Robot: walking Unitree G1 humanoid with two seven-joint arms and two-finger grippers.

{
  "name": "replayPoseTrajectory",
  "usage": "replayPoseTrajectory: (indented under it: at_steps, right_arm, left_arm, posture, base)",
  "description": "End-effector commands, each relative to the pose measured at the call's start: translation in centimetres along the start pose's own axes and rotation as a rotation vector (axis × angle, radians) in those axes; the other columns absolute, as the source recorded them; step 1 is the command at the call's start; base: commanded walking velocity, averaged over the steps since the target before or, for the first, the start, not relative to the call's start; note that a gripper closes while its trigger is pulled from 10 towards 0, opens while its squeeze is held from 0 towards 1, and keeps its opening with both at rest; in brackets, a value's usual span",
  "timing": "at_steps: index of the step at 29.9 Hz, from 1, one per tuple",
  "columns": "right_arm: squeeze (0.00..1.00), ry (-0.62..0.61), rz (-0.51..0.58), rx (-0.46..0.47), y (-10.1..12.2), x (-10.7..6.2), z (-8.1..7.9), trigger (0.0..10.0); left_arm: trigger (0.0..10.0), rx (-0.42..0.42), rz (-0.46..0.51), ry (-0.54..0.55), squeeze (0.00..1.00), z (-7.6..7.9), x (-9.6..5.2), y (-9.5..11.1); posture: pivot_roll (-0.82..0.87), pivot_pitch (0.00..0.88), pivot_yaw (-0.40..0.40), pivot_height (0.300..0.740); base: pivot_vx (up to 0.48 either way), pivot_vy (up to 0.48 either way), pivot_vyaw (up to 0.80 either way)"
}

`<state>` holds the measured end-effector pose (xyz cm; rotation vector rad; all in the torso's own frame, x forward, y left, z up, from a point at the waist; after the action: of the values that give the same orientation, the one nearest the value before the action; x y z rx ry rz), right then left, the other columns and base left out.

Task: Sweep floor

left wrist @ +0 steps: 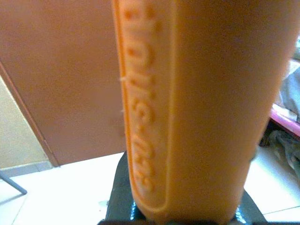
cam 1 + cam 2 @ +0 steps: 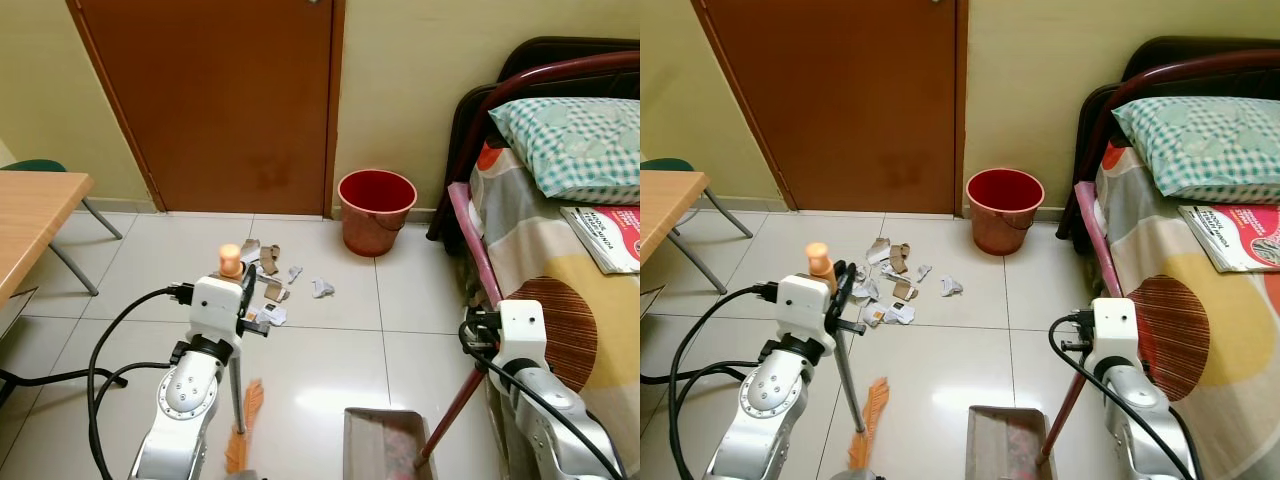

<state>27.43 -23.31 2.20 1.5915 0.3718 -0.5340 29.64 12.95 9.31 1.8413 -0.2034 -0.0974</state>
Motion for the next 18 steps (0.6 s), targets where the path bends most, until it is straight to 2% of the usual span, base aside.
replayPoseTrajectory:
  at_steps: [1,3,5,9,14,18]
  right_arm:
    - [0.00,-0.014,-0.143,-0.009,-2.9,-0.3,0.4,10.0]
    - [0.00,-0.008,-0.138,-0.003,-2.5,-0.3,0.1,10.0]
    - [0.00,-0.007,-0.003,0.093,0.7,0.7,-1.0,10.0]
    - [0.00,-0.020,0.159,0.142,4.3,1.6,-1.7,10.0]
    - [0.00,-0.049,0.245,0.158,5.6,2.0,-1.9,10.0]
    - [0.00,-0.031,0.316,0.189,6.4,1.9,-2.9,10.0]
  left_arm:
    - [10.0,0.004,0.002,0.001,0.00,-0.1,0.0,0.1]
    - [10.0,0.004,0.003,0.001,0.00,-0.1,0.1,0.2]
    - [10.0,0.001,0.007,0.003,0.00,-0.3,0.3,0.4]
    - [10.0,0.001,0.012,0.028,0.00,-1.0,0.6,0.5]
    - [10.0,-0.022,0.014,0.018,0.00,-1.0,0.9,0.5]
    - [10.0,-0.024,0.017,0.017,0.00,-0.9,0.9,0.5]
  posture:
    - [-0.01,0.000,-0.036,0.740]
    - [-0.01,0.000,-0.036,0.740]
    - [-0.02,0.000,-0.025,0.740]
    - [-0.01,0.004,-0.005,0.740]
    - [-0.01,0.009,0.001,0.740]
    - [0.01,0.017,-0.003,0.740]
  base:
    - [0.000,0.000,0.00]
    - [0.000,0.000,0.00]
    - [0.000,0.000,0.00]
    - [0.000,0.000,0.00]
    - [0.000,0.000,0.00]
    - [0.000,0.000,0.00]
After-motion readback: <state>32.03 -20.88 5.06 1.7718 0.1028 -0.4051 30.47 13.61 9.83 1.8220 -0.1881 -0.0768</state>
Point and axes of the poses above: a point about 5 cm out from each wrist's last joint towards the gripper, its own x axis pointing out of the wrist towards the gripper, its own y axis along the axis of the wrist's last joint, z = x × y, the point moved 5 cm from there along x, pointing out of the wrist towards the gripper, and after that the axes turned 8 degrees about x, right-handed, at the moved point
